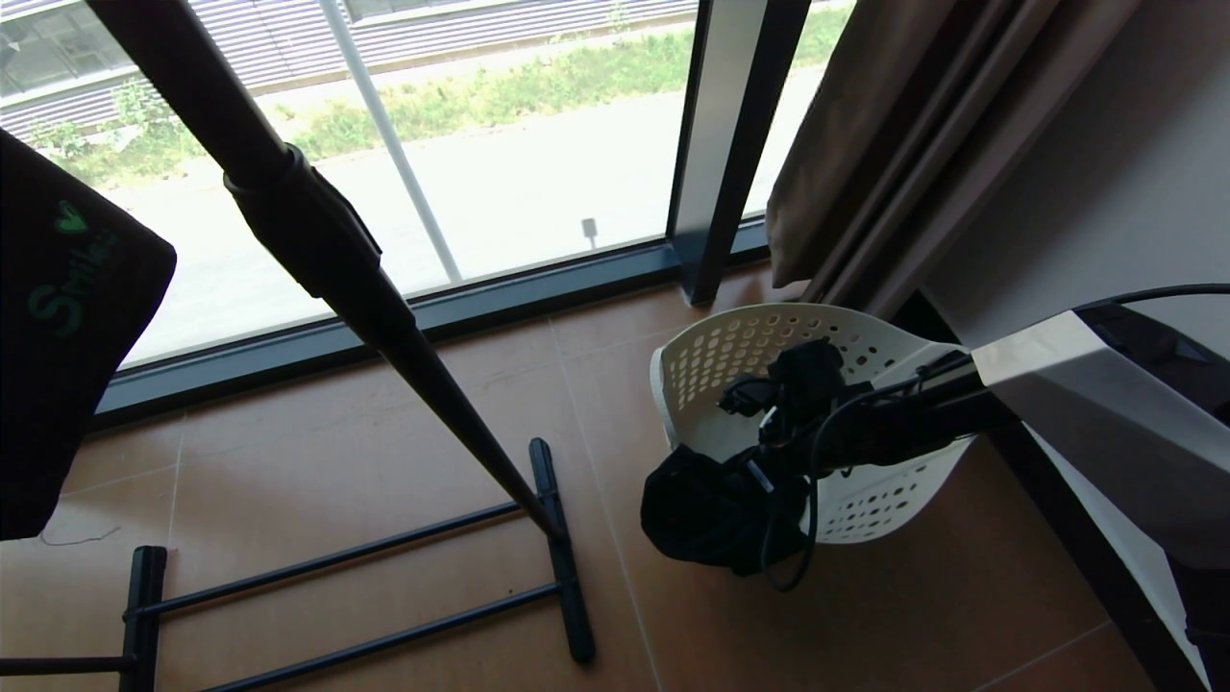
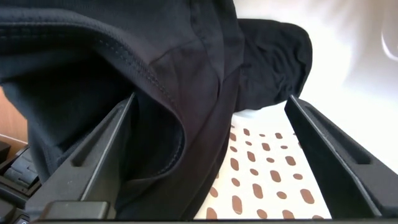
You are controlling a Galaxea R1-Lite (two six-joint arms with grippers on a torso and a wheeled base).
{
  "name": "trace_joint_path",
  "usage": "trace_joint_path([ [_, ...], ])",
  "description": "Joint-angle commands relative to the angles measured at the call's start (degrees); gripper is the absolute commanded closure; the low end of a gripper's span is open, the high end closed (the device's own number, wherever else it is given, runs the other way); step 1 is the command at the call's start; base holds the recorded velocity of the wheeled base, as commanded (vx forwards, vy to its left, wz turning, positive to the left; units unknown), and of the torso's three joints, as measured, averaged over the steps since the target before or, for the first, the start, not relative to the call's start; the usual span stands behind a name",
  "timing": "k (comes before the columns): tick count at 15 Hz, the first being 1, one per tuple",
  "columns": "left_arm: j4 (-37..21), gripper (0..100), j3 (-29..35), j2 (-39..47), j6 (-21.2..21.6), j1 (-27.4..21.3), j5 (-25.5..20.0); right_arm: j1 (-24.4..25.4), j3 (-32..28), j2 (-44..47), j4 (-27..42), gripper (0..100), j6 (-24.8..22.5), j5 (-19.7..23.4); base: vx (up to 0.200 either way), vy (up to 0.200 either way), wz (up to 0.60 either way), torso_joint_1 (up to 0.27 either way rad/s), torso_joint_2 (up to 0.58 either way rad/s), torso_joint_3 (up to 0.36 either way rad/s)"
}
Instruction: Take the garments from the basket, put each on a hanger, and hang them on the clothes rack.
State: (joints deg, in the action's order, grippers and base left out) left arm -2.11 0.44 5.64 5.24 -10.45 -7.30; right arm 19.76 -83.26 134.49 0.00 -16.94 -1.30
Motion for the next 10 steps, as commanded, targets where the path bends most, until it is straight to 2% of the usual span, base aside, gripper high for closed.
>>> trace_joint_path([
  [1, 0.0, 0, 0.0, 0.0, 0.0, 0.0, 0.0, 0.0, -0.3, 0.3, 0.0, 0, 0.0, 0.0, 0.0, 0.0, 0.0, 0.0, 0.0, 0.0],
  [2, 0.0, 0, 0.0, 0.0, 0.0, 0.0, 0.0, 0.0, -0.3, 0.3, 0.0, 0, 0.0, 0.0, 0.0, 0.0, 0.0, 0.0, 0.0, 0.0],
  [3, 0.0, 0, 0.0, 0.0, 0.0, 0.0, 0.0, 0.0, -0.2, 0.3, 0.0, 100, -0.1, 0.0, 0.0, 0.0, 0.0, 0.0, 0.0, 0.0],
  [10, 0.0, 0, 0.0, 0.0, 0.0, 0.0, 0.0, 0.1, 0.6, -0.1, -0.2, 100, 0.2, 0.1, 0.0, 0.0, 0.0, 0.0, 0.0, 0.0],
])
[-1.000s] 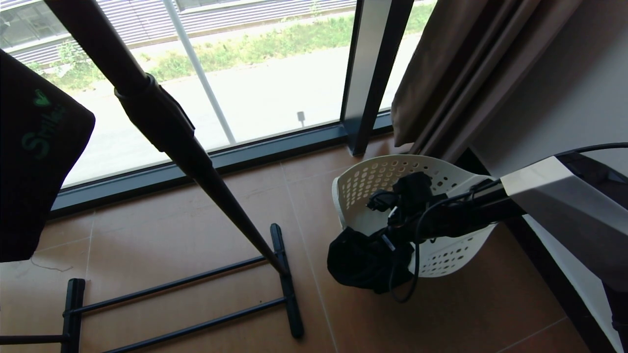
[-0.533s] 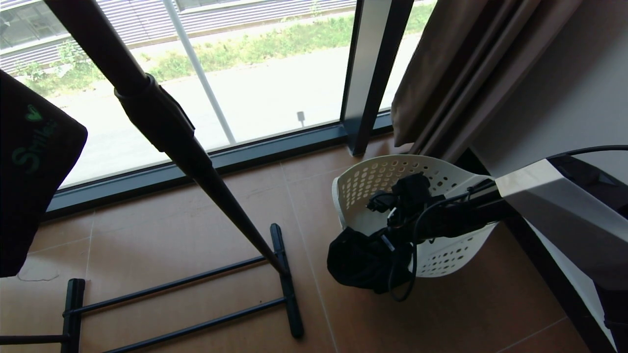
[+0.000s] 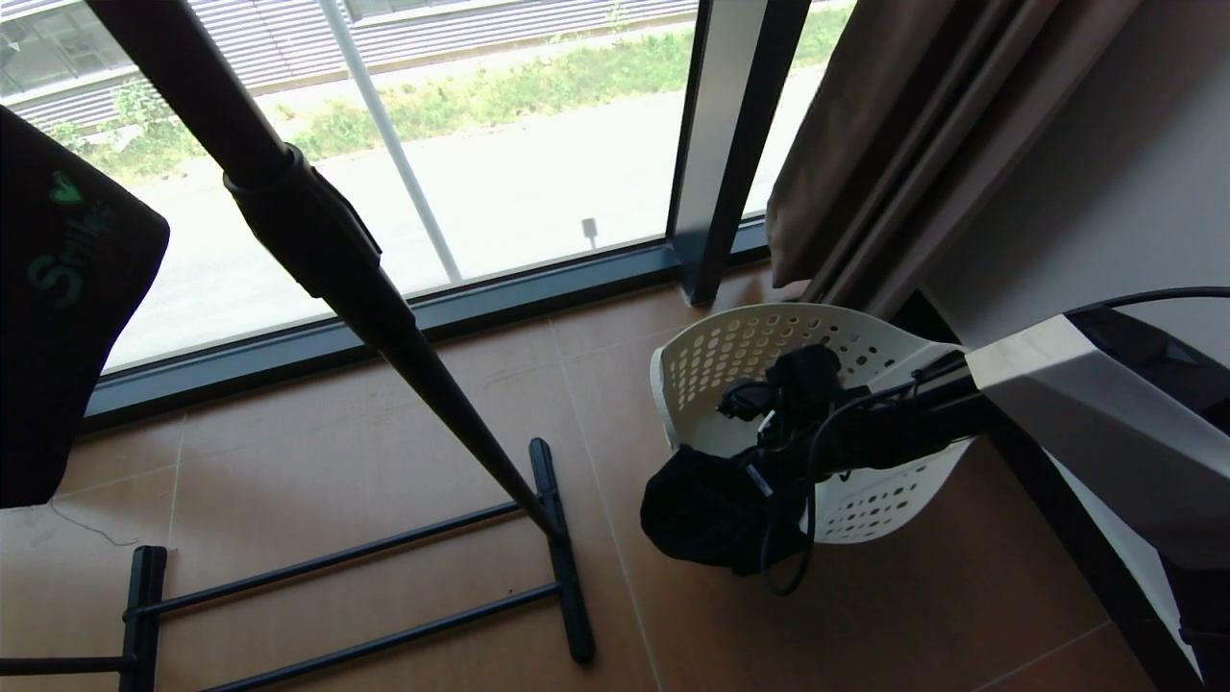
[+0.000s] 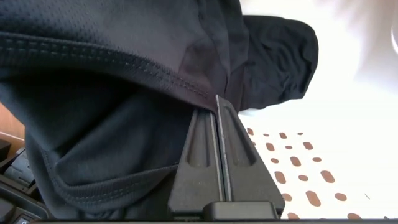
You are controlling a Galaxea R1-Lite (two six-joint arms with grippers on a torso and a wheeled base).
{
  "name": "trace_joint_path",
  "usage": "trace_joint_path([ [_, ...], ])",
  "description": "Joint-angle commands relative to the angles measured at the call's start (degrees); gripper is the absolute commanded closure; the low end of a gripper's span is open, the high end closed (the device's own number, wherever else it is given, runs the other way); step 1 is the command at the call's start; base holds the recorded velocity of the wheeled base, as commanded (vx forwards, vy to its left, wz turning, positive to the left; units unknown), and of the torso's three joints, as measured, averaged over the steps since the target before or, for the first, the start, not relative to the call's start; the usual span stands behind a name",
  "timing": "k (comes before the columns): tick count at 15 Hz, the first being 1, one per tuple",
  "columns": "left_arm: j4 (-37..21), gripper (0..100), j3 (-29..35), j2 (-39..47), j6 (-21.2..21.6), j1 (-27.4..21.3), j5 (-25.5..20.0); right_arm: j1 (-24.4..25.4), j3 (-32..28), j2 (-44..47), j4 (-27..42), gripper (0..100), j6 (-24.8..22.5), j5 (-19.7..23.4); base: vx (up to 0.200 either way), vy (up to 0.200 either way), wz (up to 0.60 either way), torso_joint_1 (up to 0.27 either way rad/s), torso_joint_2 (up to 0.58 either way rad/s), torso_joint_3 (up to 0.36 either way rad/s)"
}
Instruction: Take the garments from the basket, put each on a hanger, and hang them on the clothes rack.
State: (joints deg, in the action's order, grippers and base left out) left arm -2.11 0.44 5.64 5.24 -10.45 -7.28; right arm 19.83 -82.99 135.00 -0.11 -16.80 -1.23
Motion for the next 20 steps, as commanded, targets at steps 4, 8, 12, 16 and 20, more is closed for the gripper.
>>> trace_joint_path([
  [4, 0.0, 0, 0.0, 0.0, 0.0, 0.0, 0.0, 1.3, 12.8, -17.2, -2.4, 100, 0.5, 0.3, 0.0, 0.0, 0.0, 0.0, 0.0, 0.0],
  [8, 0.0, 0, 0.0, 0.0, 0.2, 0.0, -0.2, 9.3, 28.9, -44.7, -4.1, 100, 5.2, -0.9, 0.0, 0.0, 0.0, 0.0, 0.0, 0.0],
  [12, 0.0, 0, 0.0, 0.0, 0.0, 0.0, 0.0, 20.9, 37.7, -61.7, -4.3, 100, 5.1, -5.4, 0.0, 0.0, 0.0, 0.0, 0.0, 0.0],
  [16, 0.0, 0, 0.0, -0.1, 0.1, 0.0, -0.1, 25.0, 39.2, -65.8, -4.4, 100, 4.9, -5.4, 0.0, 0.0, 0.0, 0.0, 0.0, 0.0],
  [20, 0.0, 0, 0.0, 0.0, 0.1, 0.0, -0.2, 23.9, 41.5, -65.5, -10.0, 100, 4.9, -5.4, 0.0, 0.0, 0.0, 0.0, 0.0, 0.0],
])
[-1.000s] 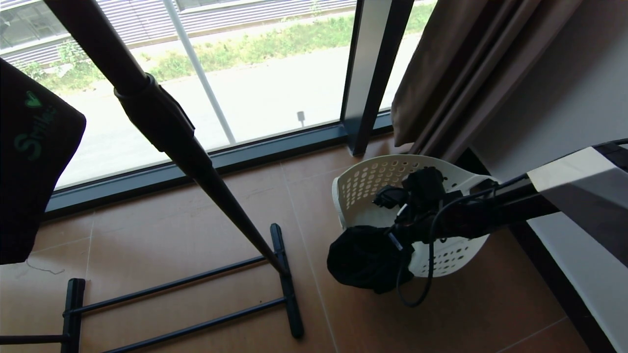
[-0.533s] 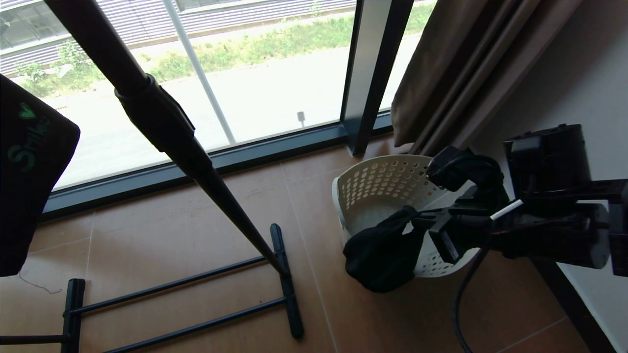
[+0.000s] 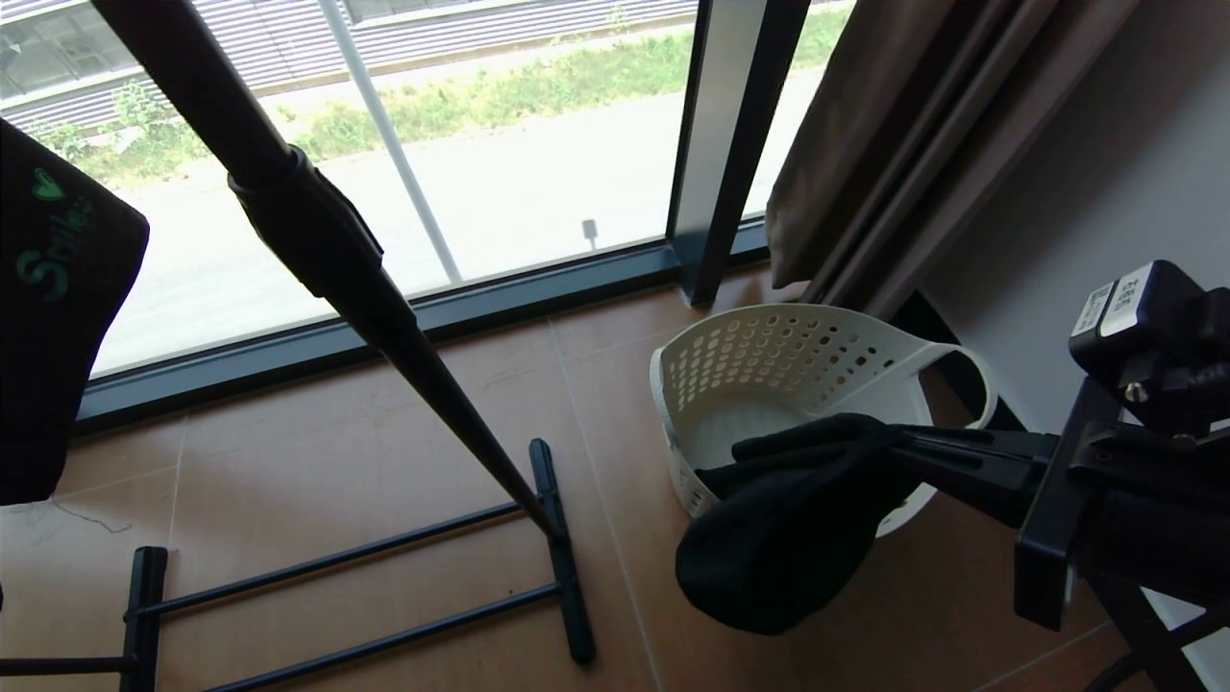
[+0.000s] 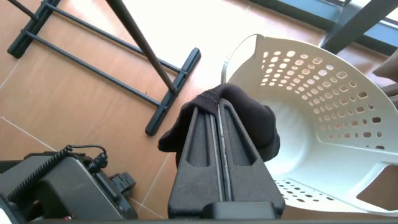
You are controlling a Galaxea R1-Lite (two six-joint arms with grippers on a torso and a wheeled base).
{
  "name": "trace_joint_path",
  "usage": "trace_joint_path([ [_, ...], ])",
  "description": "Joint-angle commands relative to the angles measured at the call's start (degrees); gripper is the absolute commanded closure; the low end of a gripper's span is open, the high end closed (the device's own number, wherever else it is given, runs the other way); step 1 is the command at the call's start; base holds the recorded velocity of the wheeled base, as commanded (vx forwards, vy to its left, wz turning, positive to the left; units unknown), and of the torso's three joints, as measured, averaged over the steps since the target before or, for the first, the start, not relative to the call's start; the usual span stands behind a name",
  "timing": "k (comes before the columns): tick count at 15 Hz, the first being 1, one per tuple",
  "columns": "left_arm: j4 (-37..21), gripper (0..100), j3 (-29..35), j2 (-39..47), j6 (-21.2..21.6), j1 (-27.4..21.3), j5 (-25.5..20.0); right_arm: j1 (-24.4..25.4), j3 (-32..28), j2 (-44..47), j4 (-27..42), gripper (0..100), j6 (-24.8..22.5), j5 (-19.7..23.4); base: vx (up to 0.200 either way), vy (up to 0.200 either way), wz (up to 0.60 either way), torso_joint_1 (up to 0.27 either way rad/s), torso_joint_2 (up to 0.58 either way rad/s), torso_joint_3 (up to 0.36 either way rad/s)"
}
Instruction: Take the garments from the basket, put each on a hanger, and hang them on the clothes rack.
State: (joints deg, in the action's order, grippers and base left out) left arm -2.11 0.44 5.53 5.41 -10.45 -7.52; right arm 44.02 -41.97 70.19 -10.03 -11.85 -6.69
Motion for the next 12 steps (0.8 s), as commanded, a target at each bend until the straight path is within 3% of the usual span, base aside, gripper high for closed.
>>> trace_joint_path([
  [1, 0.0, 0, 0.0, 0.1, -0.1, 0.0, 0.0, -1.0, 0.4, -0.6, -0.6, 100, -0.1, 0.0, 0.0, 0.0, 0.0, 0.0, 0.0, 0.0],
  [5, 0.0, 0, 0.0, 0.1, -0.5, -0.3, 0.1, -1.1, 0.5, -0.1, -0.6, 100, -0.1, 0.0, 0.0, 0.0, 0.0, 0.003, 0.0, 0.088],
  [12, 0.0, 0, 0.0, 0.1, -0.5, -0.3, 0.1, -2.1, 0.5, 2.8, -3.2, 100, -0.1, -0.1, 0.0, 0.0, 0.0, 0.0, 0.0, 0.192],
])
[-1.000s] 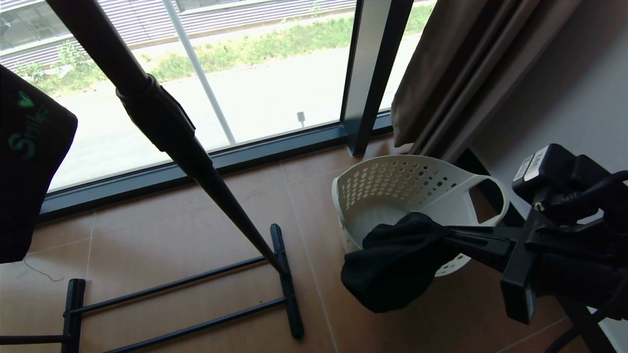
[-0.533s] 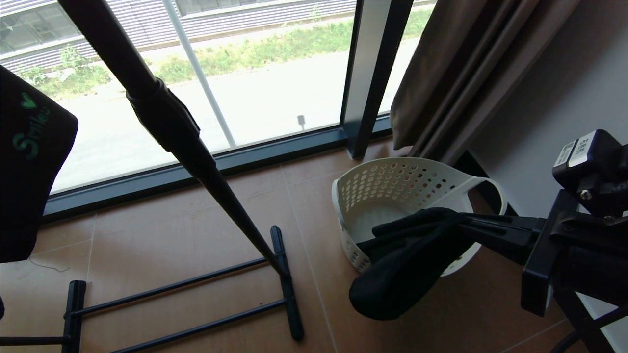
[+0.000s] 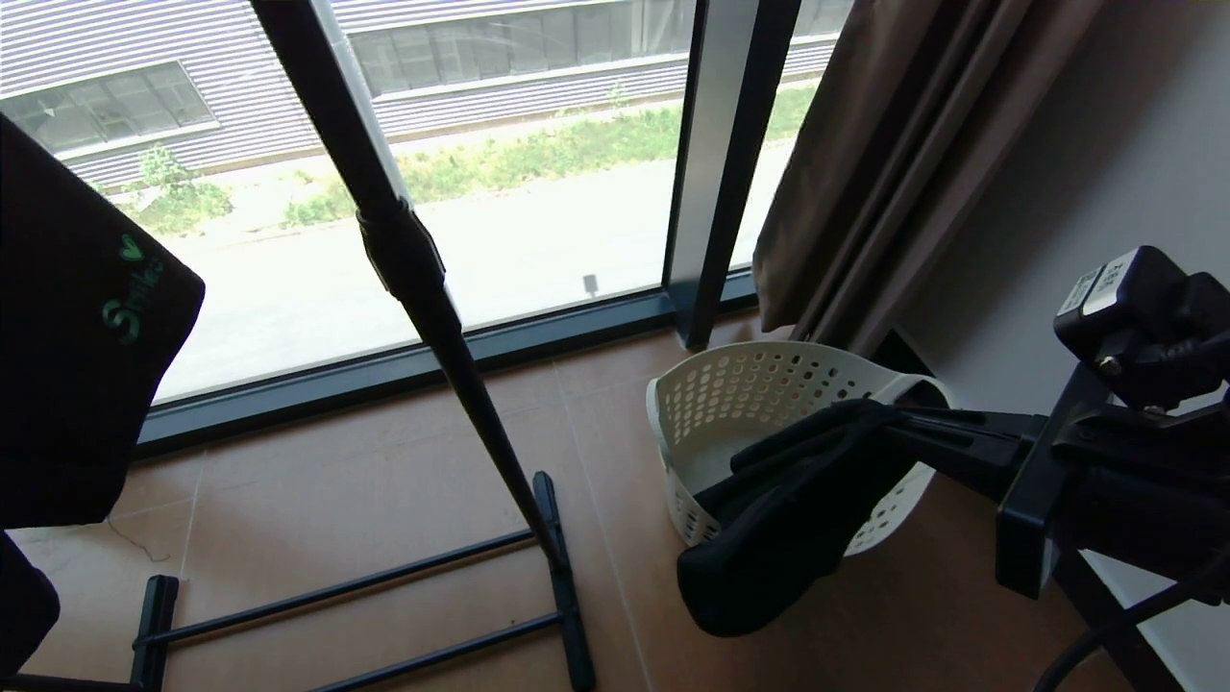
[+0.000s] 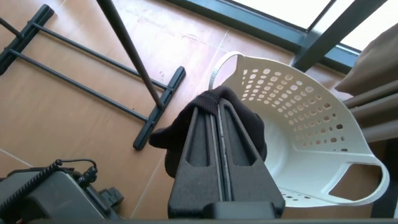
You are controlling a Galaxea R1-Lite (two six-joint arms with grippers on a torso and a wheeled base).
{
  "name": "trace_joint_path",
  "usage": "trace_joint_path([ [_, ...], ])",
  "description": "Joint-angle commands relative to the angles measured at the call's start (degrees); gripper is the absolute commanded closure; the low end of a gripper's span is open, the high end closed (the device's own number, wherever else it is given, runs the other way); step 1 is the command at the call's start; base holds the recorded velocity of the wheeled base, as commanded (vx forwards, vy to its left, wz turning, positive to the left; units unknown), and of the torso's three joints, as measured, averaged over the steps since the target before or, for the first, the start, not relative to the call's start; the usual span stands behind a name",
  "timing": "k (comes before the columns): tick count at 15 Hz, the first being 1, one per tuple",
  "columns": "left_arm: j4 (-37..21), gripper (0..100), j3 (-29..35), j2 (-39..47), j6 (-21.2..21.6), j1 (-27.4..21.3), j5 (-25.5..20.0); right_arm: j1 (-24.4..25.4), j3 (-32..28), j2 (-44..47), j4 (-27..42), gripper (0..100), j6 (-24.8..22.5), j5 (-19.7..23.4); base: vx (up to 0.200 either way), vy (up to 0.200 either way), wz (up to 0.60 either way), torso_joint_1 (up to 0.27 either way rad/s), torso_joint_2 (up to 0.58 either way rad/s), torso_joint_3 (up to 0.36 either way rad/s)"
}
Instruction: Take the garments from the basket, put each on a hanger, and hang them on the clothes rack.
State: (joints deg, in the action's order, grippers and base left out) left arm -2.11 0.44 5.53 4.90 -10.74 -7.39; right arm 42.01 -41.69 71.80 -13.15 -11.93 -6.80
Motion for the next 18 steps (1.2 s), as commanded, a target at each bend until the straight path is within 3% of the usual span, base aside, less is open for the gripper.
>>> trace_joint_path([
  [1, 0.0, 0, 0.0, 0.1, 0.0, 0.0, 0.0, -0.1, 0.2, 1.2, -0.1, 100, -0.1, -0.1, 0.0, 0.0, 0.0, -0.002, 0.0, 0.207],
  [8, 0.0, 0, 0.0, 0.1, 0.0, -0.2, 0.0, -2.2, 0.0, 1.2, -0.2, 100, -0.4, -0.5, 0.0, 0.0, 0.0, 0.0, -0.01, 0.188],
  [18, 0.0, 0, 0.0, 0.1, 0.0, -0.2, 0.0, -2.2, 0.3, 1.2, -0.2, 100, -0.5, -0.5, 0.0, 0.0, 0.0, 0.048, -0.4, -0.154],
])
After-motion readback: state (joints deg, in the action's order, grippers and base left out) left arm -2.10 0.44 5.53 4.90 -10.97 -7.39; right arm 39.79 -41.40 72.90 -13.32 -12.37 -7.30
